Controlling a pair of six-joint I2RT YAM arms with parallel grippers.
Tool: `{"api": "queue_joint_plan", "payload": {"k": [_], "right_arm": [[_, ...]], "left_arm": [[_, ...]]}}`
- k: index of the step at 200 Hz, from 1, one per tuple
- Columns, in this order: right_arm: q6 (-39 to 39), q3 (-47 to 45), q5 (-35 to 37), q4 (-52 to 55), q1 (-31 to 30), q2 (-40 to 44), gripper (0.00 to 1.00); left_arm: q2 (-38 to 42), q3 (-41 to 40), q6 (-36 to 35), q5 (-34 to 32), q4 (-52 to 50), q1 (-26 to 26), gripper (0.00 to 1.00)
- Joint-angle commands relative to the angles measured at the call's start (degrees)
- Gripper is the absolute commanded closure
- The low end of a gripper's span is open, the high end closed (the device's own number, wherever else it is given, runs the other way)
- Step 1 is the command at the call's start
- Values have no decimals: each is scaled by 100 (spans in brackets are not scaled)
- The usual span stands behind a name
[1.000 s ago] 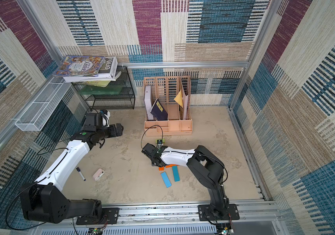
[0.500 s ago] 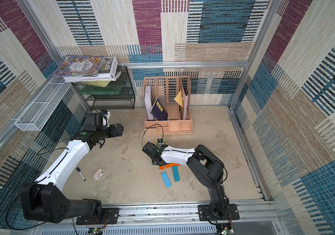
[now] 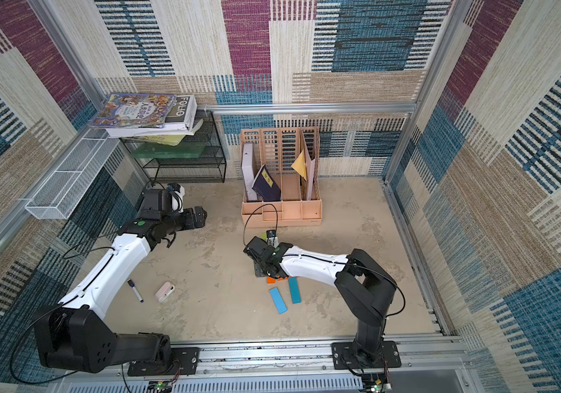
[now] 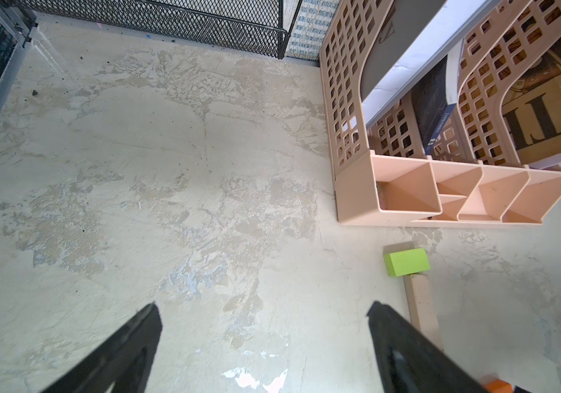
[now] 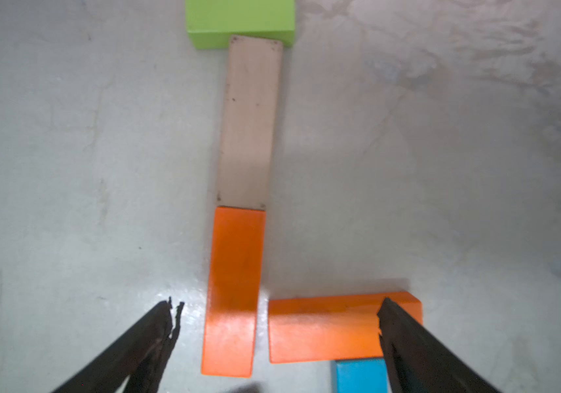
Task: Assemble a giraffe with building blocks
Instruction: Assemble the building block at the center of the board.
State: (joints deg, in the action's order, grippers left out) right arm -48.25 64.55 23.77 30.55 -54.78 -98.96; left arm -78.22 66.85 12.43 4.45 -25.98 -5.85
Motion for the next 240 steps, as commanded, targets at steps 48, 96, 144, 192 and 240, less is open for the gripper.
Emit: {"api": "queue_joint_plan", "payload": {"k": [48,96,144,192,240], "right_arm": [[167,-857,-240,-363,741,708,7],[461,-513,-418,-367,973,389,23],[457,-289,-432,-206,777,-181,28],[457,-322,-485,-272,673,-291,26],[384,-318,-426,-229,601,-310,27]], "left_arm": [[-3,21,15,84,32,5,1],[-11,23,5,74,22,5,1],[14,4,5,66,28,5,1],[-3,19,5,87,23,5,1],[17,12,5,83,14,5,1]]}}
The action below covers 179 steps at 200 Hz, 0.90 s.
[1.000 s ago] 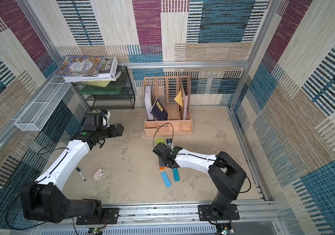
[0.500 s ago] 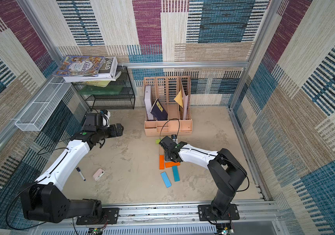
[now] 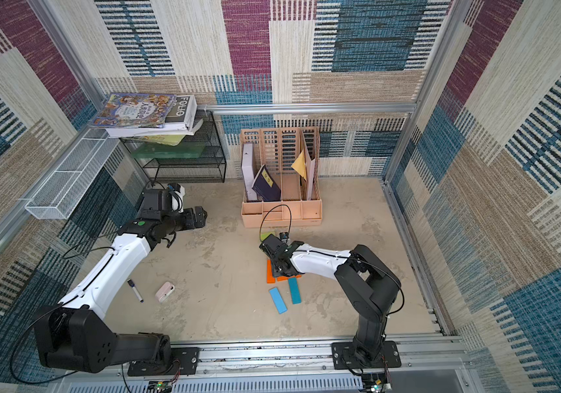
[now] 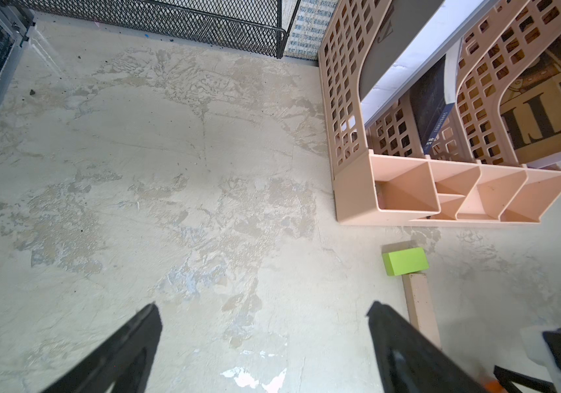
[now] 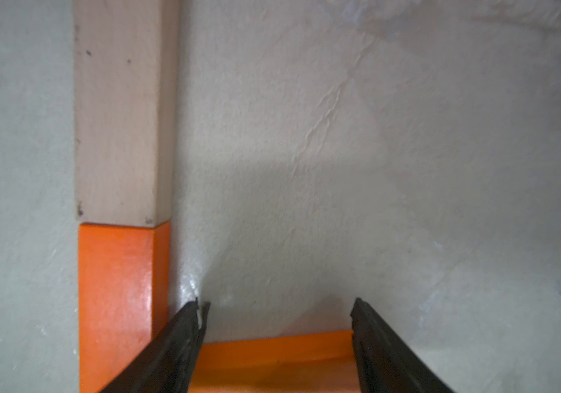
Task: Assemble a giraffe with building blocks
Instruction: Assemble the building block at the center of the board.
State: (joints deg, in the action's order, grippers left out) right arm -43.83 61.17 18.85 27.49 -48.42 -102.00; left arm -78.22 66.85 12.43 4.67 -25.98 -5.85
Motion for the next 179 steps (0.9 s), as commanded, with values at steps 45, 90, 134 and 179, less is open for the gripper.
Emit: {"api": "queue_joint_plan", "payload": {"k": [45,90,134,179], "right_arm": [[-207,-53,128,126,-96,89,27],[-404,-122,179,175,-99,216,25],[-585,-153,72,153,-62,220,24],[-764,-227,-82,122,-8,274,23]], "left_arm": [[16,10,9,71,13,4,1],[14,12,14,79,24,3,1],[24,5,14,87,24,-6,1],[28,6,14,81,30,-4,1]]}}
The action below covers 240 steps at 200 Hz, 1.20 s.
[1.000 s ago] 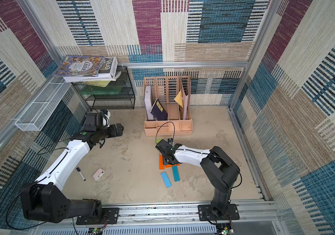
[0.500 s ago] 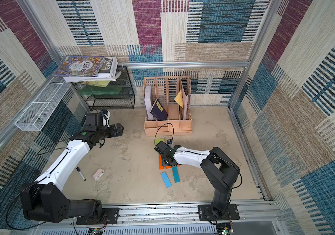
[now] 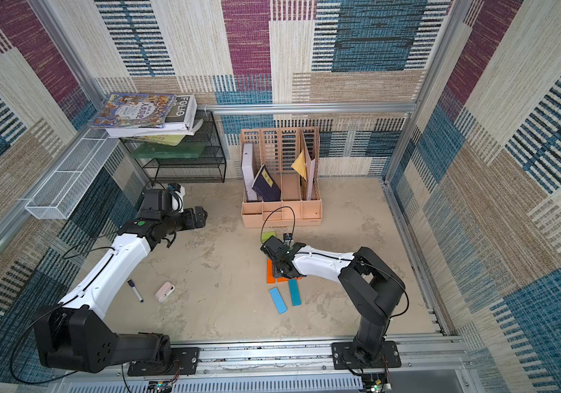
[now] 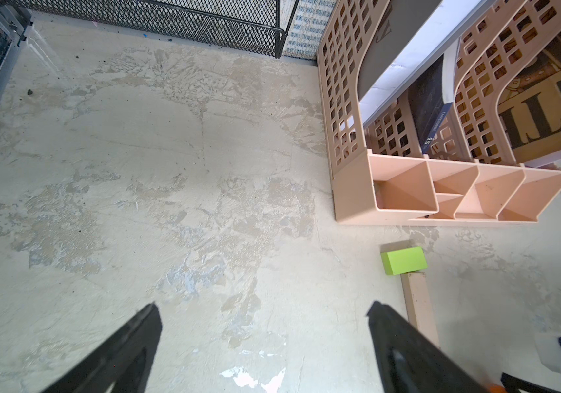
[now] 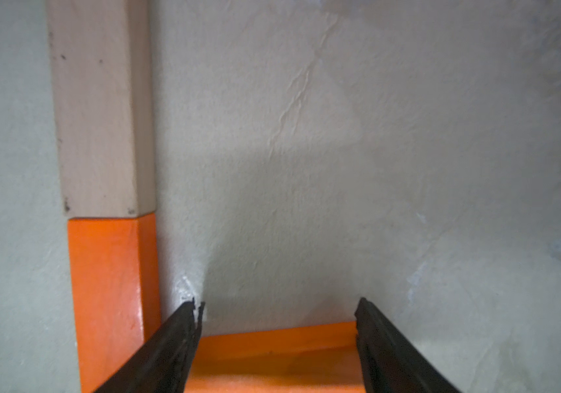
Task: Assemble a giraffe with building blocks
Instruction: Assemble the building block at the center of the board.
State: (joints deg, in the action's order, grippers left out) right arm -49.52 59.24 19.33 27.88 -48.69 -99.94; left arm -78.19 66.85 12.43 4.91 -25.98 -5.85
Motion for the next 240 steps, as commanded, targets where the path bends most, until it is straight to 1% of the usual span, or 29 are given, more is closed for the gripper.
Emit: {"api": "queue_joint_plan", "payload": {"k": [1,46,66,104,123,153,192,240], "right_arm": [[-202,-35,-135,85,22,70,23],[-282,-118,-184,8,35,196,23],[-269,-118,-50,59,74,283,22],[-286,-378,299,345,380,878,21],[-189,-701,413,529,644,1225,25],[170,-1290,61,437,990,1654,27],[371,-1629,-217,205,973,1743,27],[392,-1644,-356,-25,896,1527,27]], "left_arm": [[29,5,14,60,31,-4,1],[27,4,16,63,24,-4,1],[26,12,15,64,26,-4,1],[38,4,6,47,30,-4,1],[39,3,16,48,23,-4,1],[22,4,21,73,27,-4,1],[3,12,14,76,14,-4,1],[41,-3,-12,3,0,-37,1]]}}
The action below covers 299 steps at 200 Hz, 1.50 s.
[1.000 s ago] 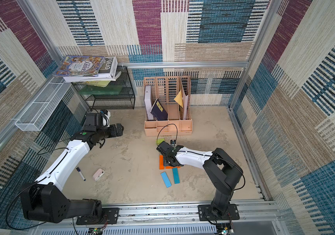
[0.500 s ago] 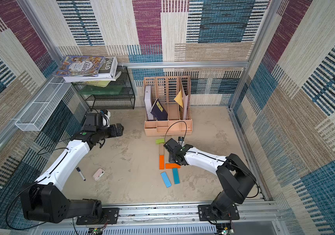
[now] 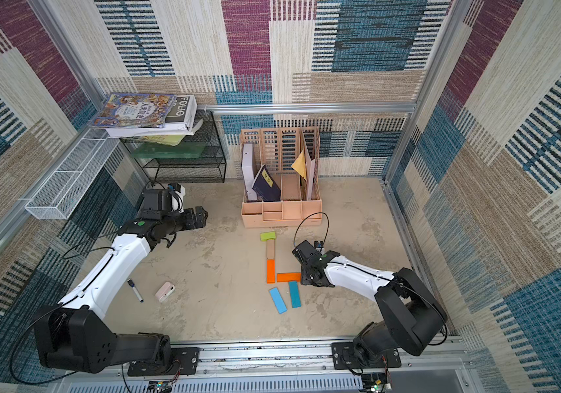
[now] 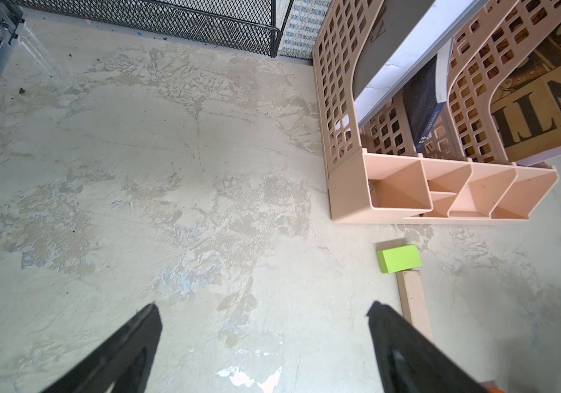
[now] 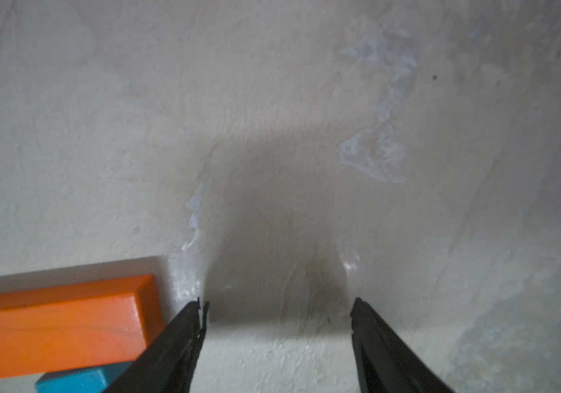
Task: Assemble a giraffe with building blocks
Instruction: Assemble the building block at the center of the board, then adjust the building block at the center of the board.
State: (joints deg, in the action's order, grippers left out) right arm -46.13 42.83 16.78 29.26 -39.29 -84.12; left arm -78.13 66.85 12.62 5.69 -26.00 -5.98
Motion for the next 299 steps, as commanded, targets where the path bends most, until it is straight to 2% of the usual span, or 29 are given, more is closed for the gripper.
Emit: {"api": "queue_joint_plan", "payload": {"k": [1,140,174,220,260,299], "right_arm": [[57,-3,-107,-164,-44,-58,27],[-20,213,1,-147,-204,-140,27],[-335,210,480,245,-266,145,26],[-757,15,452,454,-1034,849,27],[-1180,33,419,462,-1798,502,27],[-1344,99,401,330,-2004,165,27]], "left_arm": [[34,-4,-32,-77,0,-25,1],[26,3,-40,-95,7,-44,1],[26,-5,-32,-103,-1,-44,1],[16,3,-23,-77,20,-44,1],[25,-5,-18,-55,7,-44,1],[26,-5,-23,-66,7,-53,1]]}}
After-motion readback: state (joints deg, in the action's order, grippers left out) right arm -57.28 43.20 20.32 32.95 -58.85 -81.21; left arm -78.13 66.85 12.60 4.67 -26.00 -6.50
